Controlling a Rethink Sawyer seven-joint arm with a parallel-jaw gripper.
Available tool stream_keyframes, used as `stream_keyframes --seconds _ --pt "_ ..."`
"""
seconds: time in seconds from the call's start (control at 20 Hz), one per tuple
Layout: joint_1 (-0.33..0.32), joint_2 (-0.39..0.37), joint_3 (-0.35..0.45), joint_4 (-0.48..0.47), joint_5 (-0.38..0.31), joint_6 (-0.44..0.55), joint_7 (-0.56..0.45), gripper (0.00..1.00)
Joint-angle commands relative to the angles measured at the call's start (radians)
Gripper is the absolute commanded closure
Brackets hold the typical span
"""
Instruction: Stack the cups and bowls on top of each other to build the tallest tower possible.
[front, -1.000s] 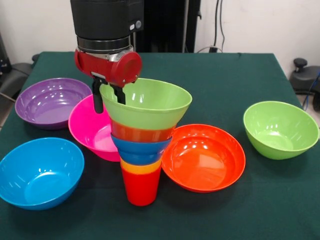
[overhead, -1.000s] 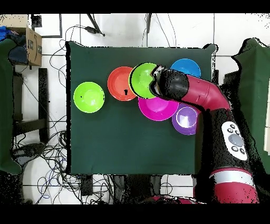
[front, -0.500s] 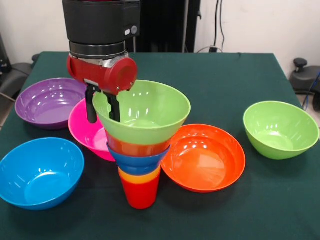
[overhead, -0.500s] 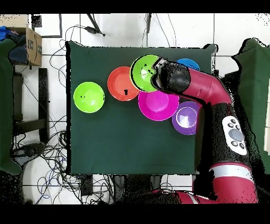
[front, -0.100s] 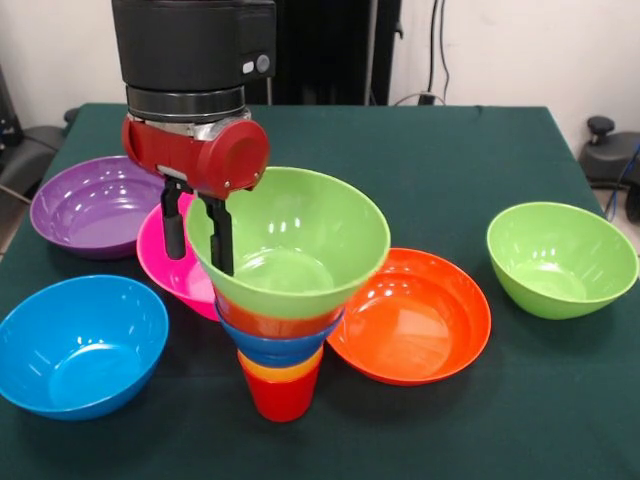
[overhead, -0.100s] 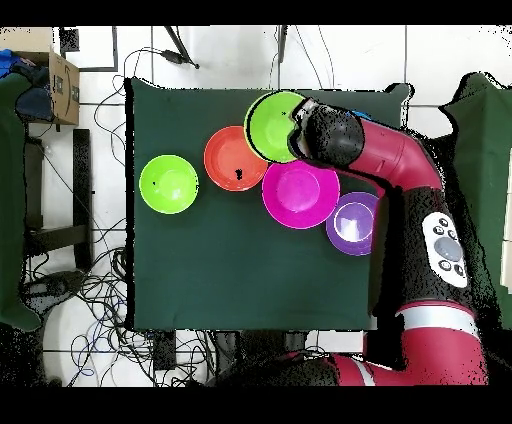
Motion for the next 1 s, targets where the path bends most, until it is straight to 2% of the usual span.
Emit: stream_keyframes --seconds 0.05,0.6,1.0 --pt "0.041 0.017 0.0 -0.022 0.003 0.099 0.062 0.0" --pt "0.053 0.023 -0.011 -0.047 0.019 0.123 0.064 0.0" --pt "0.063 0.008 -0.024 -0.081 0.037 0.199 0.061 0.0"
